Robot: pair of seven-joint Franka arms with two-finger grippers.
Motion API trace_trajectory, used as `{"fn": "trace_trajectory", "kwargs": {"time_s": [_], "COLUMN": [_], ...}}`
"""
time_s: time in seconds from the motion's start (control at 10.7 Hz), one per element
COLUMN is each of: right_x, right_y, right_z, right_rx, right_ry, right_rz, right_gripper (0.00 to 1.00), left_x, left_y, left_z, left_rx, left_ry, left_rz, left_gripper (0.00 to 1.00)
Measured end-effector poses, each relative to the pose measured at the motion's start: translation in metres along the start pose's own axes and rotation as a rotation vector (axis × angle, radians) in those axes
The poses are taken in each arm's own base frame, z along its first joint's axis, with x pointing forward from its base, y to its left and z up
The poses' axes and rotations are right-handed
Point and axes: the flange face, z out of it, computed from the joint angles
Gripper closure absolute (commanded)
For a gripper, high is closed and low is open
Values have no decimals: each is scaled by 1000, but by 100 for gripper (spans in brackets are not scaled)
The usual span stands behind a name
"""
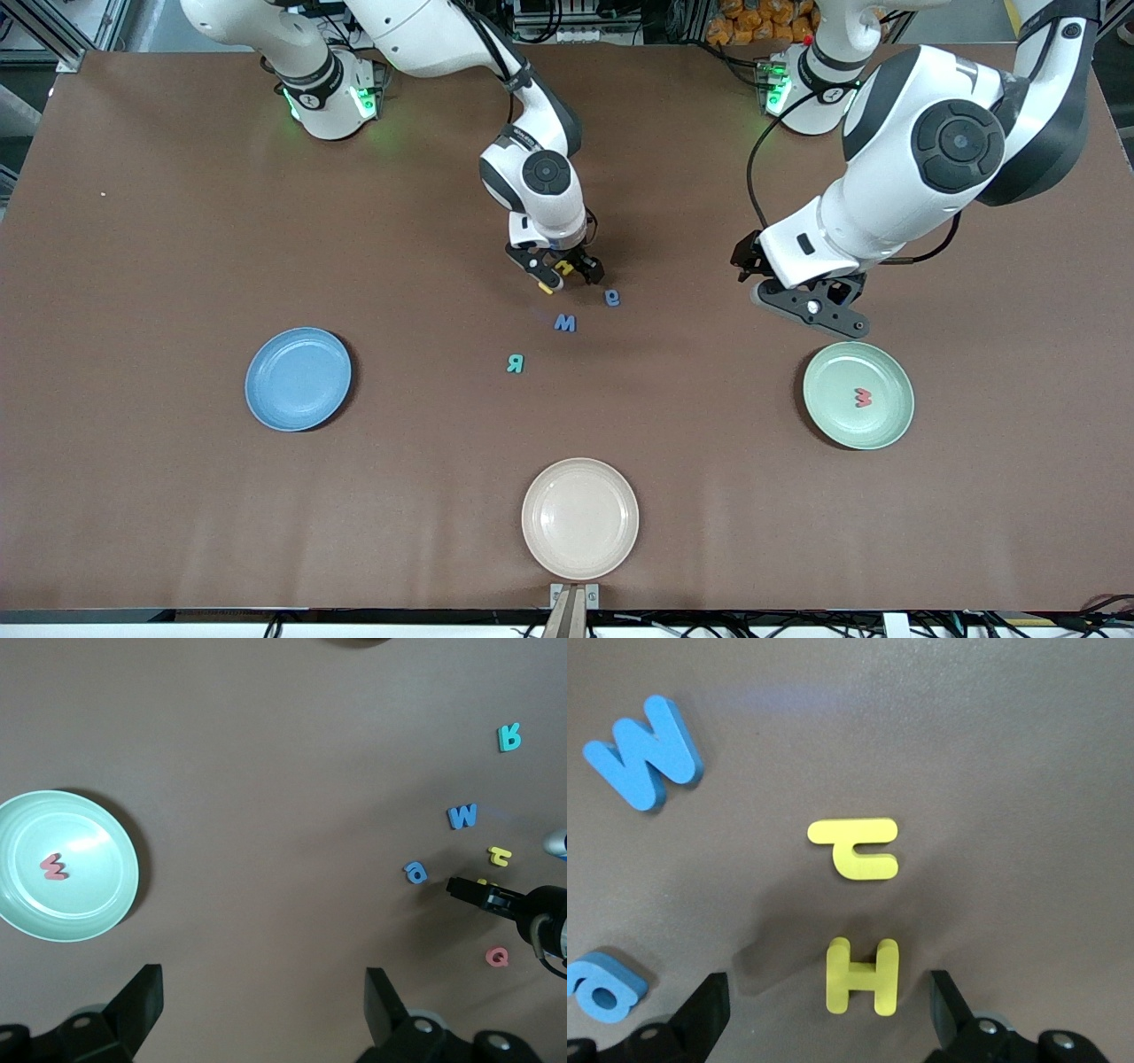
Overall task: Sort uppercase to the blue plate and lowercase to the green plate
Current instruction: 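Lower the right gripper and grasp the yellow uppercase H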
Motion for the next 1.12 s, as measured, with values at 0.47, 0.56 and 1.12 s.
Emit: {"fn": "trace_trajectory", "kwargs": {"time_s": [0.47,0.56,1.12], "right_x": [1,0,-5], "right_y": [2,2,2], "right_z": [2,2,-1], "right_rx": [-22,-22,-16], "right_ry": [2,2,45], "right_rz": [109,113,93], "right_gripper": [0,0,0], "left_x": [1,1,2], "left_y": [-4,-8,-11], "left_z": [-1,-2,-6], "left_rx": [-1,-1,-1], "left_ry": [2,5,12], "left_rz": [-8,-14,-19], "left_gripper": [0,0,0]}}
